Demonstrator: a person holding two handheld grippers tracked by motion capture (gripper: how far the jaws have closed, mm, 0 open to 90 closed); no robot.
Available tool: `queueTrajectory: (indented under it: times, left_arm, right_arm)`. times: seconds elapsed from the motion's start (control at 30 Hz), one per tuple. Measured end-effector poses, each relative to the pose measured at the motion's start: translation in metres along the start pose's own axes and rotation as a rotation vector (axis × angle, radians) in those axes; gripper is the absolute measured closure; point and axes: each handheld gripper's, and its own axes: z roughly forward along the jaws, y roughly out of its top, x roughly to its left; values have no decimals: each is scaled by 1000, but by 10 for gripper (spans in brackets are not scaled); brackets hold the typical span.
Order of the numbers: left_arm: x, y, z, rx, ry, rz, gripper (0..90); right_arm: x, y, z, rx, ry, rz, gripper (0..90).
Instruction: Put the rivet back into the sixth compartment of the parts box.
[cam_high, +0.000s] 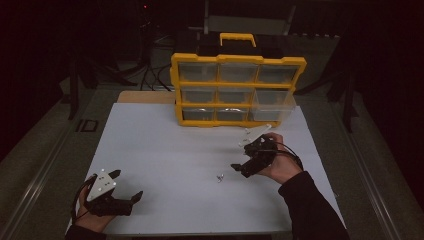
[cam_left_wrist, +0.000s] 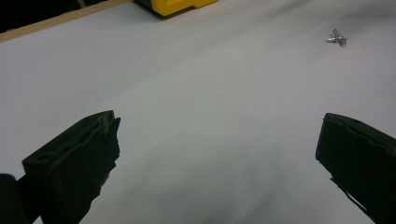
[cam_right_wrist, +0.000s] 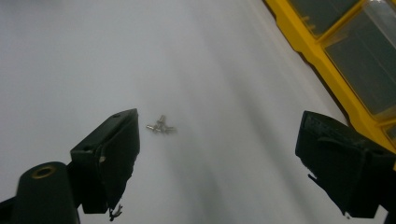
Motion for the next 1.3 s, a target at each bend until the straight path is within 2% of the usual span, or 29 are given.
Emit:
queueTrajectory:
  times: [0.3,0.43,0.67,0.8,1.03,1.1,1.17,1.27,1.3]
  left_arm:
    - [-1,0,2,11,0,3,3]
    - [-1,-1,2,7,1,2,3]
    - [-1,-1,1,3,4,4,3]
    - [-1,-1,1,2,4,5,3]
    - [-1,-1,2,4,0,8,3]
    - [-1,-1,2,4,-1,9,3]
    - [-1,-1,2,3,1,9,3]
    - [-1,-1,1,3,-1,9,3]
    - [-1,-1,2,4,-2,8,3]
  right_arm:
    - [3,17,21,82,19,-36,141]
    - [4,20,30,108,21,-38,143]
    - [4,28,49,154,55,-44,151]
    - [8,32,64,194,71,-64,154]
    - [13,36,88,271,98,-89,165]
    - [14,36,90,283,102,-82,174]
    - [14,36,100,318,111,-92,191]
    - [15,35,106,337,113,-91,192]
    - [15,34,111,354,118,-86,217]
